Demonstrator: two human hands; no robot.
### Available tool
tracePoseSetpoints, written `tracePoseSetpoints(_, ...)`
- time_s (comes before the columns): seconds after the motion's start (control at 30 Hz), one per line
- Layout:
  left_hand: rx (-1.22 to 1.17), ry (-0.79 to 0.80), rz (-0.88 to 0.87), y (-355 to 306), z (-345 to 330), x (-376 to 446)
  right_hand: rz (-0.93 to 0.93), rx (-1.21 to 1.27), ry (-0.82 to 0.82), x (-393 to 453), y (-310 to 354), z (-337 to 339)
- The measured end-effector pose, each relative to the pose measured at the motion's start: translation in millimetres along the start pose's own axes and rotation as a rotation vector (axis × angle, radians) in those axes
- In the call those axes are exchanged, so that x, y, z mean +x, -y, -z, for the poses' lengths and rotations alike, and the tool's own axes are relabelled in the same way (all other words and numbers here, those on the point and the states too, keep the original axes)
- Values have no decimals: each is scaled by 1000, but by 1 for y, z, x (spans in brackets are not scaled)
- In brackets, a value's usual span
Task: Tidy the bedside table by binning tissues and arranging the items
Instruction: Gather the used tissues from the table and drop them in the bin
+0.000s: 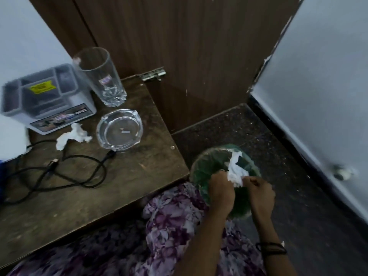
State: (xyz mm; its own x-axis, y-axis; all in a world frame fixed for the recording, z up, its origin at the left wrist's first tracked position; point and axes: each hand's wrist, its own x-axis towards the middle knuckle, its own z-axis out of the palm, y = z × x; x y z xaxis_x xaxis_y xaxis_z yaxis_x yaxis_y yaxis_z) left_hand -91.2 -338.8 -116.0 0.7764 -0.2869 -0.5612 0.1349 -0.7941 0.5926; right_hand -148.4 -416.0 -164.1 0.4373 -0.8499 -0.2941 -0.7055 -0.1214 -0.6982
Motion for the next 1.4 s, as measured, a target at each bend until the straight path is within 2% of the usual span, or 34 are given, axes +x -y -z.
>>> tracePoseSetpoints(0.2,186,63,-85,24,-21,31,-69,-98,208,27,-46,-42)
tracePoseSetpoints(0.27,217,69,-95,30,-26,37,-85,-115,232,30,-49,-42)
tracePoseSetpoints(0.43,167,115,-110,19,-17,28,-55,-31,104,13,-17,-18)
tracePoseSetpoints(0.57,-58,105,-214,1,17,-7,77,106,62,-20,38,10)
tracePoseSetpoints(0.73,-441,-203,-447,12,102,-74,423,275,123,-89,115,24)
tracePoseSetpoints(0.83,-571,-433,-490,35,158,-97,625,301,248,-133,159,9)
tracePoseSetpoints(0.9,-591,-565,-484,57,193,-99,745,235,325,-154,186,-11)
tracePoseSetpoints(0.97,-505,-700,-420,82,226,-92,883,108,350,-168,213,-34)
tracePoseSetpoints(1.07,-231,-896,-301,122,268,-72,1054,-124,345,-175,251,-72)
tracePoseSetpoints(1.13,-34,-955,-240,147,285,-52,1125,-243,327,-172,271,-100)
tracePoseSetpoints(1.27,209,-877,-84,176,300,-17,1255,-473,270,-164,291,-146)
tracePoseSetpoints(1.4,324,-839,-78,186,300,-2,1328,-609,246,-163,294,-167)
